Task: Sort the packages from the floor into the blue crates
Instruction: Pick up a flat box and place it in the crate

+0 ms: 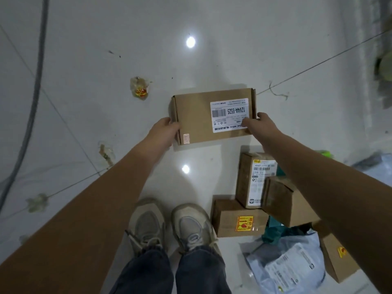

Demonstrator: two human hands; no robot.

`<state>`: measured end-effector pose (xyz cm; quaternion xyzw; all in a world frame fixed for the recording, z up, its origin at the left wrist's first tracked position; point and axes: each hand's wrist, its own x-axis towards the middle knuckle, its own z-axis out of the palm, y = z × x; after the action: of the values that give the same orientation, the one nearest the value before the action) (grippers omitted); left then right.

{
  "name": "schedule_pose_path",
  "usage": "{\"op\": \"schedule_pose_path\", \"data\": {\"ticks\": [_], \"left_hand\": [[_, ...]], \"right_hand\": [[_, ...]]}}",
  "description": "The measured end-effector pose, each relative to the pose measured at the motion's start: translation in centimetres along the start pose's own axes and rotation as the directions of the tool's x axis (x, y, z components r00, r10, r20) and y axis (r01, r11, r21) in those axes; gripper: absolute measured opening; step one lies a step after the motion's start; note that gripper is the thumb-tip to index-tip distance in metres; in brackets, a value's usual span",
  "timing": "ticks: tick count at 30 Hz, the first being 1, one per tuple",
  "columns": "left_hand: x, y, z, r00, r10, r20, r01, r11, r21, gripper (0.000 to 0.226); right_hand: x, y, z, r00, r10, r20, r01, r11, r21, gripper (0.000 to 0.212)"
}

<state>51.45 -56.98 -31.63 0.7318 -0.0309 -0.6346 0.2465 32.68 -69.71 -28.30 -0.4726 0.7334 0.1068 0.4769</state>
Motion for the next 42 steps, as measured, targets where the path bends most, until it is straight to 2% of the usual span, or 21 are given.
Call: {"op": "schedule_pose_path", "data": {"ticks": [2,5,9,13,16,20,24,26,29,35,39,42], "left_hand": [[-0.1,0.3,0.4,1.0,0.016,0.008,-0.015,0.999,-0.032,0.034],[-1.0,0.0,0.2,1.0,-0.002,-0.023,0.001,0.998,-0.059,0.036],[-4.1,-1.0,-1.0,0.999,-0.011,-0.053,0.007,0.997,-0.076,0.038],[-8.0,-1.0,-2.8,0.996,0.012,-0.087,-0.016,0.999,-0.046,0.044],[-11.6,-0.6,-4.1,0.993,0.049,-0.104,-0.055,0.997,-0.048,0.048],[-17.5,0.3,-5.8,0.983,0.09,-0.16,-0.103,0.992,-0.075,0.057],[-23.7,0.6,-8.0,0.971,0.07,-0.227,-0.118,0.971,-0.207,0.063],[-26.8,0.7,-9.2,0.959,0.024,-0.282,-0.128,0.926,-0.356,0.066],[-31.3,1.2,-11.0,0.934,-0.039,-0.354,-0.194,0.778,-0.598,0.066],[-41.1,0.6,-14.7,0.864,-0.077,-0.497,-0.368,0.577,-0.729,0.052],[-47.5,-1.8,-16.4,0.805,-0.102,-0.584,-0.441,0.555,-0.705,0.037],[-52.6,-4.3,-17.0,0.702,-0.094,-0.706,-0.485,0.663,-0.571,0.028]], "right_hand": [[0.0,-0.2,-0.1,0.999,0.044,0.004,-0.044,0.995,0.094,0.058],[-0.9,-0.3,-0.1,0.998,0.064,0.026,-0.068,0.975,0.21,0.035],[-3.3,0.1,-0.2,0.999,0.035,0.032,-0.04,0.981,0.19,0.036],[-6.6,-0.1,-1.1,0.994,0.009,0.111,-0.023,0.992,0.127,0.039],[-9.5,-1.0,-1.9,0.991,-0.057,0.123,0.05,0.997,0.063,0.042],[-14.5,-3.0,-3.4,0.964,-0.2,0.172,0.201,0.98,0.014,0.067],[-20.0,-5.6,-4.4,0.934,-0.273,0.231,0.273,0.961,0.033,0.062],[-22.9,-7.0,-4.7,0.917,-0.306,0.255,0.304,0.952,0.047,0.061],[-27.5,-9.0,-4.9,0.872,-0.405,0.273,0.405,0.912,0.061,0.058],[-36.7,-11.6,-4.8,0.731,-0.605,0.316,0.621,0.782,0.061,0.052],[-42.2,-12.6,-4.1,0.632,-0.671,0.388,0.712,0.7,0.05,0.051],[-46.5,-13.2,-3.2,0.542,-0.708,0.452,0.768,0.636,0.074,0.048]]}}
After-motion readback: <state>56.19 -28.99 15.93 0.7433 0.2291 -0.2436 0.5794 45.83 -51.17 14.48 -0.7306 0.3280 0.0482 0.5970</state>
